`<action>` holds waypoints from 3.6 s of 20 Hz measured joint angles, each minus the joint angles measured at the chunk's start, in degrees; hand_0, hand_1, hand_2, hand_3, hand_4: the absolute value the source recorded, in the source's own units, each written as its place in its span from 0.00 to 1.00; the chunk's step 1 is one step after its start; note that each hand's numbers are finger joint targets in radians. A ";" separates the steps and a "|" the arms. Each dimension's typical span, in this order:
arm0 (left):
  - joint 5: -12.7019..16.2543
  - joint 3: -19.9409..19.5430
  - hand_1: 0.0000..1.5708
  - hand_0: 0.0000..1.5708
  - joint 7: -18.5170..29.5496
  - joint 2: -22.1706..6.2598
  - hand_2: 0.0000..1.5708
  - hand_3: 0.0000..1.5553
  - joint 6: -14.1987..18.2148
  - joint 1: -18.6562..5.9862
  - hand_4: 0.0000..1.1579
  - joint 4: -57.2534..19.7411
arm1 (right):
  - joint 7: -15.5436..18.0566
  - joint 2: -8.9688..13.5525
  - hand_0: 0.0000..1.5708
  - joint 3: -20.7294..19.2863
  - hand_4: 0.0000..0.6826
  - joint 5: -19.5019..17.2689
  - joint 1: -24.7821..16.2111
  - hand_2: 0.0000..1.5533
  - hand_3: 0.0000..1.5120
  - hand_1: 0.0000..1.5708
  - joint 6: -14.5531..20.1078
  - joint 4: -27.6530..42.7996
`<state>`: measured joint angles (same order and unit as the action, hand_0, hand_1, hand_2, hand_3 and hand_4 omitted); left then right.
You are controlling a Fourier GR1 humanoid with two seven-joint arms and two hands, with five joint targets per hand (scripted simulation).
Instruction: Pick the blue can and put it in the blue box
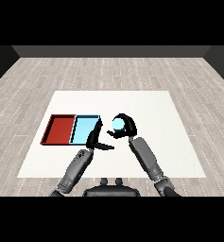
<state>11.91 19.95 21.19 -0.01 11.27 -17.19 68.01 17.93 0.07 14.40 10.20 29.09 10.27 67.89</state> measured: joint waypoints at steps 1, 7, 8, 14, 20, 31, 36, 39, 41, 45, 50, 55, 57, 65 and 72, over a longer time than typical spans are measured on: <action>0.08 0.84 0.00 0.00 -0.34 0.00 0.00 0.00 0.47 -0.11 0.00 -0.22 | -0.66 -0.01 0.89 -0.15 0.99 -0.12 -0.16 0.93 0.93 0.89 -0.36 0.91; 2.80 3.01 0.00 0.00 1.45 0.00 0.00 0.00 2.01 -3.44 0.00 -5.62 | -1.28 -0.05 0.89 2.92 1.00 0.40 -0.95 0.94 0.94 0.89 0.85 3.54; 3.19 3.92 0.00 0.00 1.58 0.00 0.00 0.00 2.72 -3.55 0.00 -5.72 | -1.09 -0.06 0.89 3.74 1.00 0.90 -0.69 0.94 0.94 0.89 1.50 3.31; 5.37 5.42 0.00 0.00 0.62 -0.01 0.00 0.00 3.77 -4.69 0.00 -5.64 | -0.48 -0.02 0.89 5.48 0.96 0.05 -3.15 0.92 0.92 0.89 0.88 5.30; 6.01 6.19 0.00 0.00 1.05 0.00 0.00 0.00 4.03 -5.94 0.00 -7.03 | 0.53 -0.05 0.91 9.80 0.92 1.42 -1.31 0.92 0.92 0.91 4.43 3.53; 6.82 8.46 0.17 0.17 3.46 -0.28 0.33 0.00 5.77 -9.39 0.49 -10.41 | -1.74 -0.06 0.81 14.02 0.90 2.29 1.06 0.91 0.92 0.81 7.14 3.78; 1.58 9.69 0.20 0.20 0.98 -1.53 0.33 0.11 12.22 -10.25 0.00 -11.11 | -0.40 0.56 0.93 16.99 0.87 4.91 3.99 0.95 0.93 0.93 8.62 1.17; -2.02 9.93 0.13 0.13 0.31 -2.49 0.19 0.00 13.54 -12.02 0.26 -12.93 | -0.07 0.99 0.93 17.99 0.88 5.61 4.94 0.94 0.92 0.93 9.21 0.69; -5.10 11.15 0.00 0.00 -0.33 -3.27 0.00 0.00 15.07 -12.46 0.37 -13.64 | 0.41 1.19 0.93 18.83 0.86 5.25 4.68 0.94 0.92 0.93 9.73 0.54; -1.54 10.04 0.65 0.65 2.38 -2.66 0.66 0.58 15.91 -9.66 0.60 -11.57 | 1.48 1.45 0.92 21.46 0.89 6.65 4.76 0.93 0.92 0.92 11.89 1.13; 1.06 11.06 0.41 0.41 2.23 -2.66 0.48 0.33 19.36 -9.22 0.58 -10.97 | 2.42 1.48 0.91 21.47 0.87 8.91 5.86 0.94 0.92 0.91 10.28 -0.78; 3.38 11.02 0.75 0.75 3.85 -2.20 0.75 0.66 18.69 -9.41 0.54 -11.14 | 1.26 1.50 0.91 20.72 0.85 8.44 5.03 0.94 0.92 0.91 9.78 0.67; 4.09 10.42 0.94 0.94 2.99 -1.70 0.93 0.88 17.23 -8.44 0.52 -9.93 | 1.39 1.72 0.89 20.31 0.81 8.65 4.41 0.93 0.92 0.89 9.47 1.56; 6.83 8.87 1.00 1.00 3.36 -0.91 0.97 0.93 14.73 -8.94 0.95 -12.15 | -0.90 0.85 0.00 17.60 0.00 10.64 2.14 0.00 0.00 0.00 7.71 4.14; 6.72 6.70 1.00 1.00 4.40 -0.31 0.99 0.95 12.92 -9.97 0.98 -14.62 | -1.00 0.23 0.00 16.17 0.00 9.63 1.08 0.00 0.00 0.00 6.32 4.11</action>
<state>18.63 26.65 25.59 -0.32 24.19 -27.16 53.40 16.93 0.30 30.57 19.82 30.17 16.59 72.01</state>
